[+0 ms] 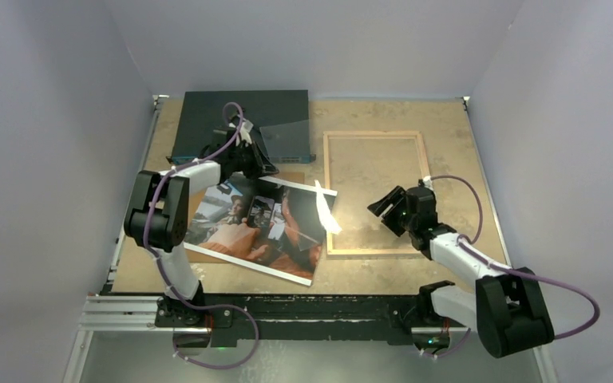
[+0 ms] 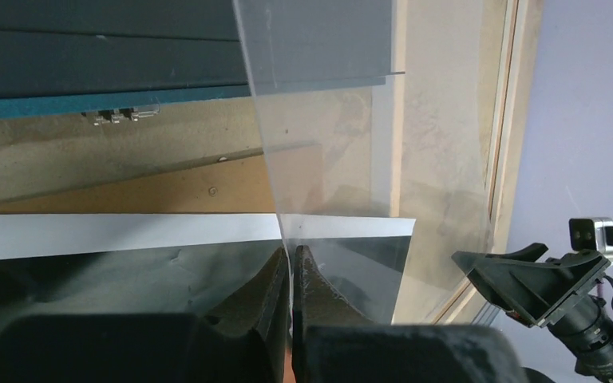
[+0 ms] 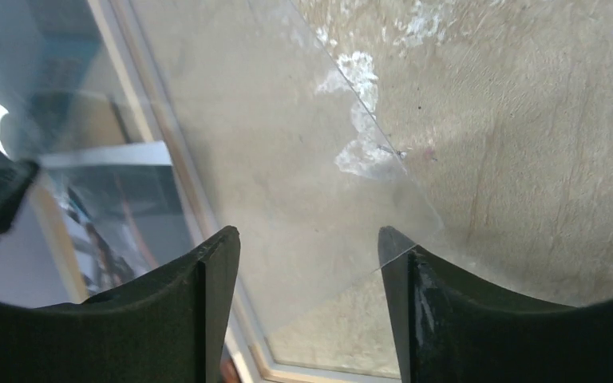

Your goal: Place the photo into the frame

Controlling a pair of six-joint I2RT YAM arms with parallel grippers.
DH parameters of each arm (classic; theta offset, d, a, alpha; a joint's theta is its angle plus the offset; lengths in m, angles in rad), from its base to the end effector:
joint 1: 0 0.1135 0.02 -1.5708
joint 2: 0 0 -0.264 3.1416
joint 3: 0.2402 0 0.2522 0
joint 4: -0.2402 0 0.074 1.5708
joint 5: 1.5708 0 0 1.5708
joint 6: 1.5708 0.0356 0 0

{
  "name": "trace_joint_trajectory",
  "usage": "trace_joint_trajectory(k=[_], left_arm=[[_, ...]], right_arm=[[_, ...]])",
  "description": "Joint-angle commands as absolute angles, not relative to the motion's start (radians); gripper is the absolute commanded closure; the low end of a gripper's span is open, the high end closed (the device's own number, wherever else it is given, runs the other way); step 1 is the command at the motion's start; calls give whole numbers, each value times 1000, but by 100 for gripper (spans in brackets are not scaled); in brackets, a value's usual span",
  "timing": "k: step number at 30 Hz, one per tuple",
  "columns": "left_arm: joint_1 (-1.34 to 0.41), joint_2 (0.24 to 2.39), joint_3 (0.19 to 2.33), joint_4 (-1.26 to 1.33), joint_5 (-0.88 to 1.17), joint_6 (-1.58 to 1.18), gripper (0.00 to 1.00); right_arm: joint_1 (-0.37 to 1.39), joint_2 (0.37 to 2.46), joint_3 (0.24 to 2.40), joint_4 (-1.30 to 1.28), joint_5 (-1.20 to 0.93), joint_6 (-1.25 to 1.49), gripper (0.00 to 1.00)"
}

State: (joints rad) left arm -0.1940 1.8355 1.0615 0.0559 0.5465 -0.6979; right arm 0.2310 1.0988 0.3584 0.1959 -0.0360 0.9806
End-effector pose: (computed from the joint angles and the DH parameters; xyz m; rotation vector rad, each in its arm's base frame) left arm 0.3740 -0.0923 0.1713 -0.3003 2.3833 -1.0694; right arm 0.2090 0.0505 0.1709 0.7879 2.0640 0.7415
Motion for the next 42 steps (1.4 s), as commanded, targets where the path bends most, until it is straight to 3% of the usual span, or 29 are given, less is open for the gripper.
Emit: trace_joint_trajectory(k=[1, 8, 12, 19, 25, 37, 42], left_arm=[[-175, 1845, 1121, 30, 528, -615, 100], [-171, 1874, 1201, -83, 471, -506, 100], [-169, 1909, 1264, -182, 451, -402, 100], [-167, 1916, 1288, -204, 456, -339, 100], [-168, 1899, 1310, -202, 449, -330, 100], [-167, 1892, 1312, -205, 448, -328, 100], [-168, 1890, 1306, -207, 443, -321, 100]], right_arm=[[238, 1147, 449, 110, -128, 816, 27], [230, 1090, 488, 40, -131, 646, 9], [193, 1110, 637, 28, -150, 495, 2], [162, 1423, 909, 99, -274, 329, 1], [112, 1693, 1123, 125, -523, 264, 4], [70, 1910, 1181, 229, -798, 321, 9], [69, 1955, 1162, 254, -814, 345, 11]])
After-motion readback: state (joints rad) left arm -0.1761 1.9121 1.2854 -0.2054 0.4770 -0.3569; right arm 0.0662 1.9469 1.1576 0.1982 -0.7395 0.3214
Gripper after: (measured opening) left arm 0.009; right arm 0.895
